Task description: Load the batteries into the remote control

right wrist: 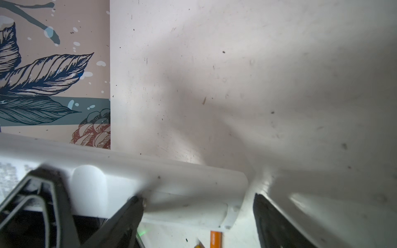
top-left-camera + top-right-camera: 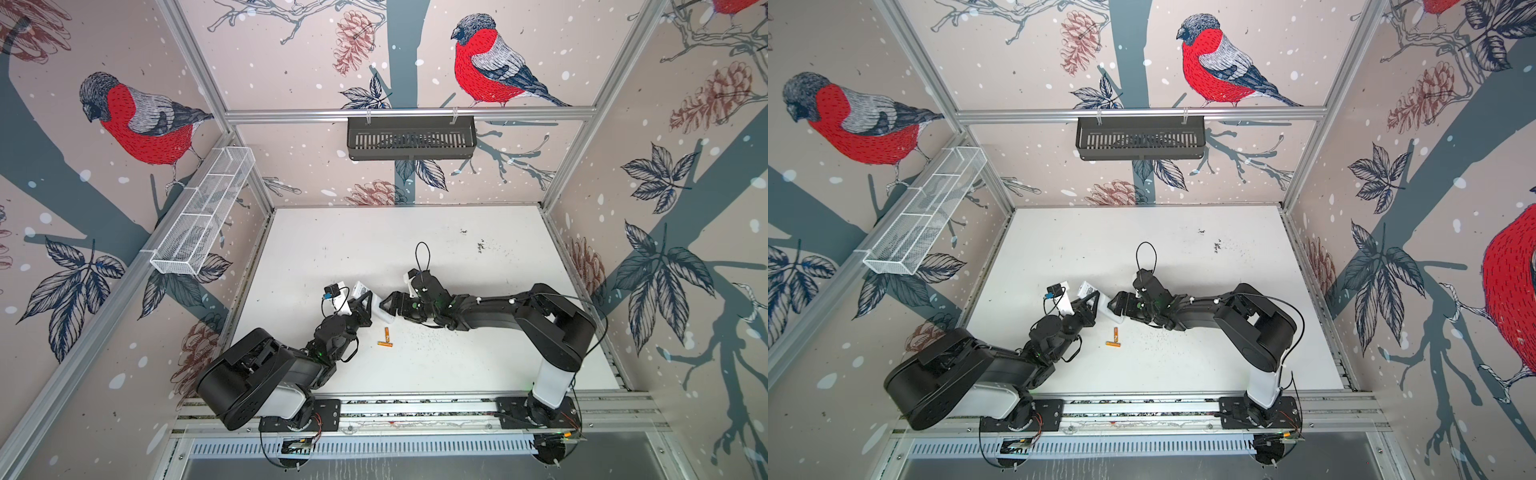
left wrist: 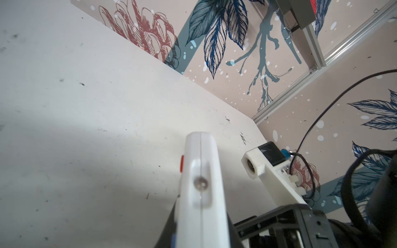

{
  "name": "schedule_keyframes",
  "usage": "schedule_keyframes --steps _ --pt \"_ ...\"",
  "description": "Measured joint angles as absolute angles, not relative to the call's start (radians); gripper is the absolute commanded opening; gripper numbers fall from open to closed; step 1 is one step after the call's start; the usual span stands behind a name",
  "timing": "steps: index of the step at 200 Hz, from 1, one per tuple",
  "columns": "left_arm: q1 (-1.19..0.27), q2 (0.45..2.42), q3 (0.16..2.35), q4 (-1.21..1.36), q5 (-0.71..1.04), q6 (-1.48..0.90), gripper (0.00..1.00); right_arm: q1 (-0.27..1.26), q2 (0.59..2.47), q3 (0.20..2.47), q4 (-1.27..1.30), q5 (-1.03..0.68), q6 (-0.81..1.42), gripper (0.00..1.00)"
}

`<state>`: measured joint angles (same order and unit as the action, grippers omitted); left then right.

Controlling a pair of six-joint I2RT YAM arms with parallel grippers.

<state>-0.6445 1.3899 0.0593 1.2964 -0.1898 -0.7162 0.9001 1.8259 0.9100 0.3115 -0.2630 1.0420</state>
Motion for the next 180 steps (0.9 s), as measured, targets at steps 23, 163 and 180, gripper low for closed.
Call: schedule_keyframes --steps 23,163,180 --pt "-0.645 1.372 0.060 1.276 -0.247 -0.706 0.00 0.929 1.848 0.989 0.213 -0.187 1.008 0.83" --pt "-0.665 1.257 0.094 1.114 -0.228 -0.568 0.00 0.935 1.803 1.024 0.066 -0.092 0.889 0.84" --pt "-0.665 1.258 0.094 1.114 -0.211 -0.568 0.00 0.935 1.791 1.013 0.061 -0.089 0.886 0.84"
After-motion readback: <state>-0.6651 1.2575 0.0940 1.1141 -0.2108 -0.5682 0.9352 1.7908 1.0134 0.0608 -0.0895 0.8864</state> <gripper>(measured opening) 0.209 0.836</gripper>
